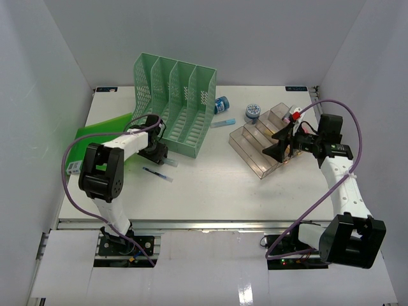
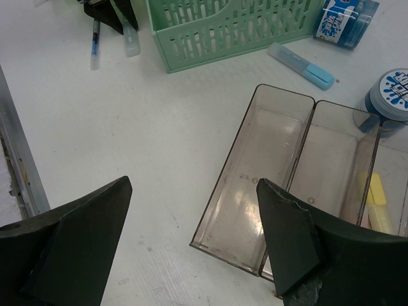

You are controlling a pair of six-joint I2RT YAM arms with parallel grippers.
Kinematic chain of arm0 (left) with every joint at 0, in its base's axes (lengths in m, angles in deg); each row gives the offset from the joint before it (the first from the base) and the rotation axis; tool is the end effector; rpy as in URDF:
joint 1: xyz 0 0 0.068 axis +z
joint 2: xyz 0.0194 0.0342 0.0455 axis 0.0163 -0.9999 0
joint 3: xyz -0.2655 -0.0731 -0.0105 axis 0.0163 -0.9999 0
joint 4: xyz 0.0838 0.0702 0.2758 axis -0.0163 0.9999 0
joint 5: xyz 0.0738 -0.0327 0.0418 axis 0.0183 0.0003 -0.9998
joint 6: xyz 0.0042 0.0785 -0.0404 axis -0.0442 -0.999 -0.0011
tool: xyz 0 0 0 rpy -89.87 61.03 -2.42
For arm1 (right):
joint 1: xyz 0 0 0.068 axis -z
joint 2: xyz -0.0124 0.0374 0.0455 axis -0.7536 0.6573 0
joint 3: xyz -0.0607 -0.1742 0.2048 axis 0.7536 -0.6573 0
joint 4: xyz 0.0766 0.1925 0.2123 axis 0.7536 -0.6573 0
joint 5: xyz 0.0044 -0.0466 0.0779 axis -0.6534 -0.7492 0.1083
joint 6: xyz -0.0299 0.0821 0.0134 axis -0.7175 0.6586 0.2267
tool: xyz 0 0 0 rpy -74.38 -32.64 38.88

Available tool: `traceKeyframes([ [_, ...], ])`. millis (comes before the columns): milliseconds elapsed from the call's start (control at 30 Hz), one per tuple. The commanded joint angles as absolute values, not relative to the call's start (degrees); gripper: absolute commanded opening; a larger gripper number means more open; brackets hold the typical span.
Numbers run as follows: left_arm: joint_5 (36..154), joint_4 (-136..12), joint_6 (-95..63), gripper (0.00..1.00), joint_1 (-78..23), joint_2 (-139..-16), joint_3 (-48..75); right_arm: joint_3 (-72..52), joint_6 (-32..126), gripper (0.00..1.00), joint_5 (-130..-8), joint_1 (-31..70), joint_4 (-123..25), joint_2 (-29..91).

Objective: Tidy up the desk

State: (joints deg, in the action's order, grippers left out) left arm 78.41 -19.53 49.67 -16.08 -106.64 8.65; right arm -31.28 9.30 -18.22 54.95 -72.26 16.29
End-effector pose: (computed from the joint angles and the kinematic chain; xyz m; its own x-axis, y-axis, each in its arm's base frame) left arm 0.3703 -0.0887 0.1014 -0.4260 -0.8863 -0.1815 -0.8709 0.4561 -0.1832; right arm 0.3000 0.0357 0.2895 -0.1807 -0.2484 -0.9517 -0.8417 0.5397 0.0189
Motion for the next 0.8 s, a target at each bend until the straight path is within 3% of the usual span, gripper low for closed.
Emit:
traceKeyframes([
  [0,77.96,-18.32,49.62,0.41,-15.81,-105.61,5.8,-31.58,8.54,0.86,-16.09,55.39,-72.14,15.2],
  [100,79.38,-19.29,48.05,0.39,-15.88,-104.33,5.29,-31.51,8.54,0.86,-15.74,55.41,-72.31,15.2],
  [267,82.95,-22.27,44.39,0.16,-15.88,-100.16,3.76,-29.05,-4.96,0.89,-6.75,55.41,-83.89,17.19],
  [433,88.55,-26.57,41.3,0.0,-16.29,-93.06,0.23,-26.63,-16.14,0.95,-1.93,53.93,-96.3,19.23],
  [600,94.8,-33.7,35.48,0.0,-18.81,-83.8,-5.41,-26.81,-5.68,0.95,-8.23,44.03,-89.21,19.29],
  [767,101.21,-45.83,28.22,0.0,-24.08,-74.34,-11.83,-31.33,12.23,0.94,-20.75,26.63,-75.45,18.79],
])
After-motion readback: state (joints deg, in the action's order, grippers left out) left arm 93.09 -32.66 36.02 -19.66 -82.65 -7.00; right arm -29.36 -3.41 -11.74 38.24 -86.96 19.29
